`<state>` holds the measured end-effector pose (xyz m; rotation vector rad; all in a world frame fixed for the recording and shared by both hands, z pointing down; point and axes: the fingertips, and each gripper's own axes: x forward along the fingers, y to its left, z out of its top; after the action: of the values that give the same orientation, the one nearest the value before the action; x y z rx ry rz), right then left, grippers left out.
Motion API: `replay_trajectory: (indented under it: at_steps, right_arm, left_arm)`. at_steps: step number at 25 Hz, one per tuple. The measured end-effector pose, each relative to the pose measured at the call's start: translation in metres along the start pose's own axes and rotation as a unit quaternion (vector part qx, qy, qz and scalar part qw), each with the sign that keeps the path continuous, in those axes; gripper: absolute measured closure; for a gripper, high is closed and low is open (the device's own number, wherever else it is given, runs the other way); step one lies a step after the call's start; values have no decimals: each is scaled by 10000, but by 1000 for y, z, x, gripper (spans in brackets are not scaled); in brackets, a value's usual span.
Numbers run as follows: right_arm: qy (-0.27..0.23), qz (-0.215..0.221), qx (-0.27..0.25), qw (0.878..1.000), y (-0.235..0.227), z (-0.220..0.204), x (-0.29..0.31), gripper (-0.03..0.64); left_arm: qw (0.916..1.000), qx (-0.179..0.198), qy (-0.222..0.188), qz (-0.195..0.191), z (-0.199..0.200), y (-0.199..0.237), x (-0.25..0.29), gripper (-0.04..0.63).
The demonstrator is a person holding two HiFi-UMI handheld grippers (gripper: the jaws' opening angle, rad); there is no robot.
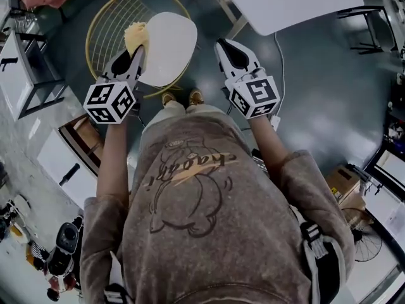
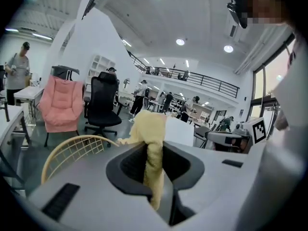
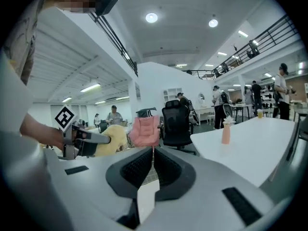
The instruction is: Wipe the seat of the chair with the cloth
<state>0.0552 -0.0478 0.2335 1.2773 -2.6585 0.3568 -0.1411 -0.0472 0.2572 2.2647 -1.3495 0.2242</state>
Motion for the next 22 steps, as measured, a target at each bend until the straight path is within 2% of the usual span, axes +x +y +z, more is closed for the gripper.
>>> replay_trajectory:
  at_steps: [3,8,15,22]
  right_arm:
    - [-118,75,-260,9996,4,23,-1,583]
    - [-204,44,-279,9994,-2,37,-11,583]
    - [-72,465,-514,9976,10,41,-13,583]
    - [-452,618,-520,9957,21,54,-4,583]
  left_arm:
    - [9998,15,-47,-175,15,-9,-9,518]
    - [9990,-43,-54,-452,18,-27,-12,518]
    - [9972,124,-568,-480,42,-41,-27,517]
    - [9932,323,-1046,-397,45,-45,-27,517]
